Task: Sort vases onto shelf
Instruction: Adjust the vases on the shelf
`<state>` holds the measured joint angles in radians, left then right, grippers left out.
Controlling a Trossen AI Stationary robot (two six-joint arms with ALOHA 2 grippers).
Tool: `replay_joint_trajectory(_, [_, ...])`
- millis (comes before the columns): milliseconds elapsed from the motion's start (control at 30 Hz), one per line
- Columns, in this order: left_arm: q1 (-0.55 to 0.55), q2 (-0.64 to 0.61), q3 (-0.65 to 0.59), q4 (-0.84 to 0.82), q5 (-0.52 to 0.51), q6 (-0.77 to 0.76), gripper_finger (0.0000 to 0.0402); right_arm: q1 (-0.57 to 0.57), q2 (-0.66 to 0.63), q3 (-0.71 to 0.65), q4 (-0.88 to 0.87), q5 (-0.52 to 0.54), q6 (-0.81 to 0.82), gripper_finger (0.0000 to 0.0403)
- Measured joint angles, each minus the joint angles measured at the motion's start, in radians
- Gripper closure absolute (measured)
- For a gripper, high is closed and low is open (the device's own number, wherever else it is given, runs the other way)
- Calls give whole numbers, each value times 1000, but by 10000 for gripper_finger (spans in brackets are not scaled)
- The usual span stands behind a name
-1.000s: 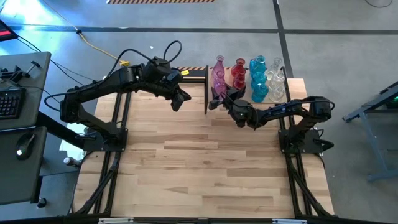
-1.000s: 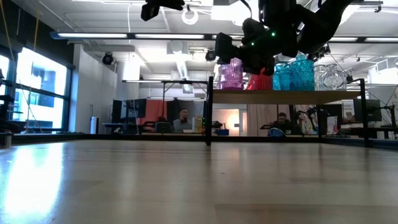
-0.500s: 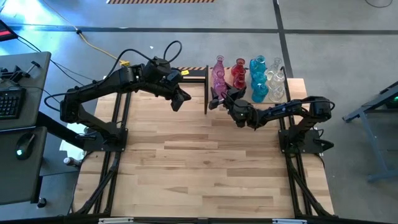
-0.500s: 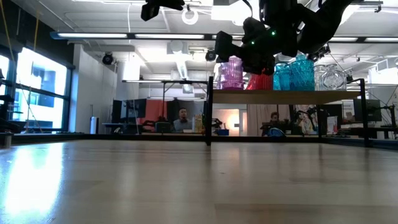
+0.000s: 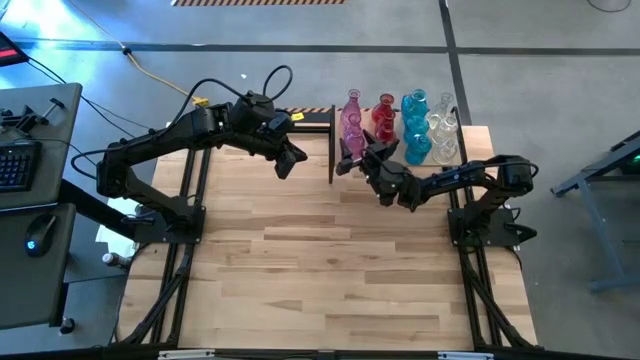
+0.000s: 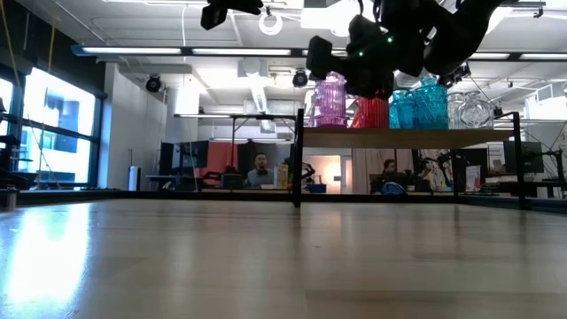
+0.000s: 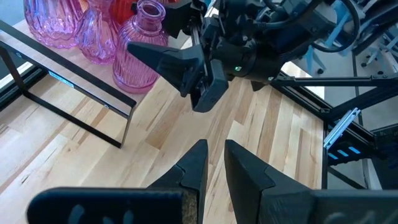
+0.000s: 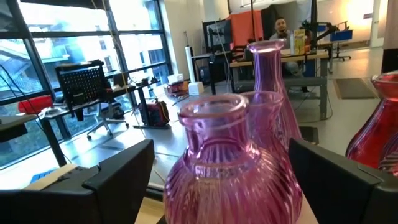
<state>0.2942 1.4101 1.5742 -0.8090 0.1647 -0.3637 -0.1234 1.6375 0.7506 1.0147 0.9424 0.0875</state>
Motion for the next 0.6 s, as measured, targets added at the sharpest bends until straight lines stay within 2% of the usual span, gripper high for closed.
replay_joint_trajectory(300, [0,0,0,0,0,0,357,7,-2,1,129,0,-135,49])
replay_joint_trajectory(600, [0,0,0,0,0,0,357,28,-4,75,150,-10,-289,49])
